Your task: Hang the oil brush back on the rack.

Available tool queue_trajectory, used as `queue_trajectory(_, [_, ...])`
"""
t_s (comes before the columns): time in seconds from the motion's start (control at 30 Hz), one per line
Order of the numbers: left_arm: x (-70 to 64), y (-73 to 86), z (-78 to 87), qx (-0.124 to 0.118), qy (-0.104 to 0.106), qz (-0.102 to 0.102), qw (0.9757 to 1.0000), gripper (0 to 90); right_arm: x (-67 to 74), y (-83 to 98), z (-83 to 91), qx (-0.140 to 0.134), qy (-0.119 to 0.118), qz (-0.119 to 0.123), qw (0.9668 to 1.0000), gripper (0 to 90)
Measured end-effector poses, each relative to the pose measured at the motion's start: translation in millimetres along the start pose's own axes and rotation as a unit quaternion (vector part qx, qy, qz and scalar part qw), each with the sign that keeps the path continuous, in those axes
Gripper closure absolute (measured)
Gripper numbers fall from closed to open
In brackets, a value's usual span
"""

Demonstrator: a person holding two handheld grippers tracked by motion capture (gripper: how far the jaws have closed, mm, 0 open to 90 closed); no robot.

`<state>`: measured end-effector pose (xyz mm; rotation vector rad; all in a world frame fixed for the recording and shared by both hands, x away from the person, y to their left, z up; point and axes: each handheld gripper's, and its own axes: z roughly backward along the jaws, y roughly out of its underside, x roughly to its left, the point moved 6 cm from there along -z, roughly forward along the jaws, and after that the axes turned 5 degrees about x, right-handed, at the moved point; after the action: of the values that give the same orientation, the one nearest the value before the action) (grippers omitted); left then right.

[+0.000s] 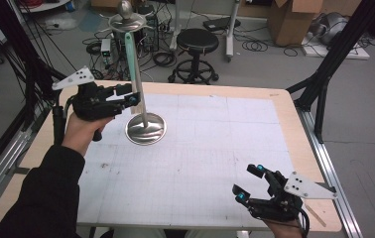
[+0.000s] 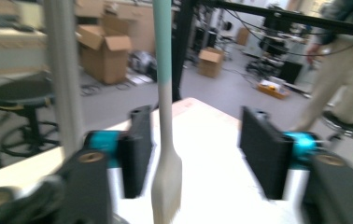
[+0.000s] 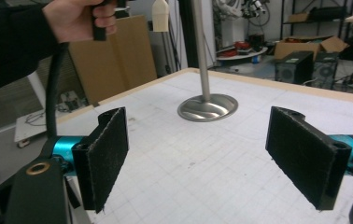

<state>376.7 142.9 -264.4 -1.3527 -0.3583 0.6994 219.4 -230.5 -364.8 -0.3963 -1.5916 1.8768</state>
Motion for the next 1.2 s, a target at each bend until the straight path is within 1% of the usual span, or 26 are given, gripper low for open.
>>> queue_trajectory(0.03, [0.4,2.3,4.1,-0.009,-0.009,0.002,0.9999,33.9,-0.8,-0.3,0.4,-0.001,0.004,0.002,1.0,19.8])
queue_trajectory(0.1, [1.3,8.1,12.7,-0.021,-0.018,0.003,0.9996,30.9,-1.5,0.2,1.0,0.002,0.012,0.003,0.9999,19.7])
queue_trajectory(0.17, [0.7,16.4,20.2,-0.028,-0.023,0.009,0.9993,25.7,-3.3,0.6,1.4,0.004,0.021,0.007,0.9997,19.7])
queue_trajectory(0.23, [-1.8,27.2,26.3,-0.029,-0.03,0.004,0.9991,19.1,-5.4,1.5,1.7,0.009,0.03,0.01,0.9994,19.7])
queue_trajectory(0.27, [-4.4,33.8,28.9,-0.03,-0.028,0.001,0.9991,17.3,-7.0,2.0,1.9,0.01,0.037,0.014,0.9992,19.7])
queue_trajectory(0.37, [-15.8,54.9,34.6,-0.032,-0.02,-0.017,0.9991,17.4,-11.7,4.9,2.7,0.018,0.048,0.021,0.9984,19.5])
queue_trajectory(0.4, [-20.4,62.0,36.0,-0.034,-0.014,-0.023,0.9991,17.4,-13.5,6.4,3.3,0.021,0.053,0.024,0.9981,19.4])
queue_trajectory(0.47, [-29.9,76.4,38.5,-0.039,-0.007,-0.032,0.9987,17.4,-16.9,9.6,4.8,0.025,0.06,0.025,0.9975,19.1])
queue_trajectory(0.5, [-35.3,83.9,39.5,-0.036,-0.004,-0.033,0.9988,17.4,-18.6,11.5,5.8,0.027,0.064,0.023,0.9973,19.0])
queue_trajectory(0.53, [-41.2,93.1,40.4,-0.03,-0.001,-0.04,0.9988,17.4,-20.4,13.0,6.8,0.026,0.066,0.021,0.9972,19.0])
queue_trajectory(0.6, [-49.2,105.3,41.4,-0.026,0.007,-0.041,0.9988,17.5,-22.8,15.8,8.9,0.03,0.072,0.015,0.9968,18.8])
queue_trajectory(0.67, [-55.3,117.2,42.1,-0.023,0.008,-0.039,0.9989,17.8,-24.7,16.4,11.1,0.027,0.077,0.014,0.9966,18.8])
queue_trajectory(0.77, [-62.2,131.3,43.4,-0.024,0.008,-0.037,0.999,18.1,-27.3,17.7,14.0,0.028,0.085,0.011,0.9959,18.7])
queue_trajectory(0.83, [-65.0,138.3,43.6,-0.025,0.009,-0.034,0.9991,18.6,-27.8,18.6,15.9,0.028,0.088,0.01,0.9957,18.7])
queue_trajectory(0.9, [-65.2,143.0,43.2,-0.023,0.008,-0.036,0.999,18.7,-28.5,19.6,17.3,0.028,0.091,0.01,0.9954,18.7])
queue_trajectory(0.97, [-65.0,144.6,42.6,-0.019,0.009,-0.033,0.9992,18.7,-29.2,20.2,18.0,0.028,0.094,0.009,0.9951,18.7])
queue_trajectory(1.03, [-65.0,144.4,44.1,-0.024,0.009,-0.032,0.9992,18.7,-29.9,20.4,17.8,0.028,0.095,0.007,0.9951,18.6])
queue_trajectory(1.2, [-64.4,146.8,46.6,-0.026,0.008,-0.026,0.9993,18.7,-29.3,21.0,16.2,0.03,0.094,0.009,0.9951,18.6])
